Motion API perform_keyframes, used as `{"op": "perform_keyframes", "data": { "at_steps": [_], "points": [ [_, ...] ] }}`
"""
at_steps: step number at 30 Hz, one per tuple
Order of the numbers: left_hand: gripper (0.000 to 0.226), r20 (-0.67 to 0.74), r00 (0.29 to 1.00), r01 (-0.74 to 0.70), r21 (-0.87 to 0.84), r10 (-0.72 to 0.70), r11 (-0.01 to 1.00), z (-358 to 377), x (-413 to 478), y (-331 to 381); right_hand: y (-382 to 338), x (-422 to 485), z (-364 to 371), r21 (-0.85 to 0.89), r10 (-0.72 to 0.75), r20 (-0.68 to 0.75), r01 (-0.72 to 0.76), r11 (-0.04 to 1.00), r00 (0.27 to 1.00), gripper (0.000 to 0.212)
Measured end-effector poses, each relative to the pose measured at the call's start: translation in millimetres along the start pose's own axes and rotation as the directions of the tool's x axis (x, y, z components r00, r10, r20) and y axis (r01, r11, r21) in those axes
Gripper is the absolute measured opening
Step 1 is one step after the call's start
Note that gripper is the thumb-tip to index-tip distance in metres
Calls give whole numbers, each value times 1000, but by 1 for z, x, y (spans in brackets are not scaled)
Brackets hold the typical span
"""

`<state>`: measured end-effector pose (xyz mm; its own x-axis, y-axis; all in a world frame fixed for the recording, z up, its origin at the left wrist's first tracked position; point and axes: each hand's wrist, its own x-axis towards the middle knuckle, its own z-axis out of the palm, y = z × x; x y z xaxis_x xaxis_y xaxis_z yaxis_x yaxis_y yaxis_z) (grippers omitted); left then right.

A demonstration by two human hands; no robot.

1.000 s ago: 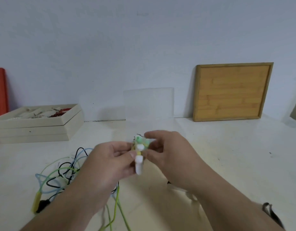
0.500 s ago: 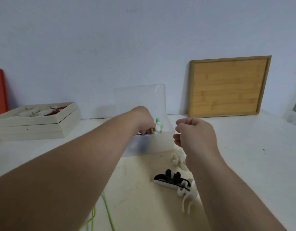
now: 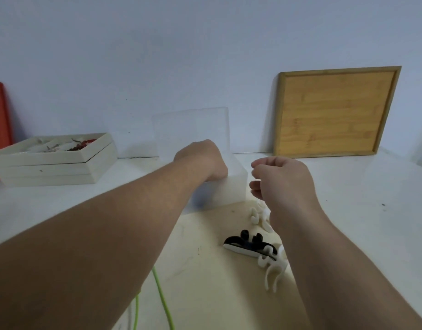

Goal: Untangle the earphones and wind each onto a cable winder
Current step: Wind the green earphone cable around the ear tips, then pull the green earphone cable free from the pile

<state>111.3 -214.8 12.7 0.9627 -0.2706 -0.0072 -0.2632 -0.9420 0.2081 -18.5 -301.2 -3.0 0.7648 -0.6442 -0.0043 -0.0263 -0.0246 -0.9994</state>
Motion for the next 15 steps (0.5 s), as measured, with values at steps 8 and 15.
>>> {"op": "perform_keyframes", "data": {
  "at_steps": [8,15],
  "points": [
    [28,-264,959,-160,-203,103,966,-41,-25,-48,6,-25,22,-310,-177,438,333,891,882,18],
    [19,-301,949,-245,-522,93,817,-50,-100,-134,22,-63,56,-419,-141,799,710,566,584,8]
  ]
}}
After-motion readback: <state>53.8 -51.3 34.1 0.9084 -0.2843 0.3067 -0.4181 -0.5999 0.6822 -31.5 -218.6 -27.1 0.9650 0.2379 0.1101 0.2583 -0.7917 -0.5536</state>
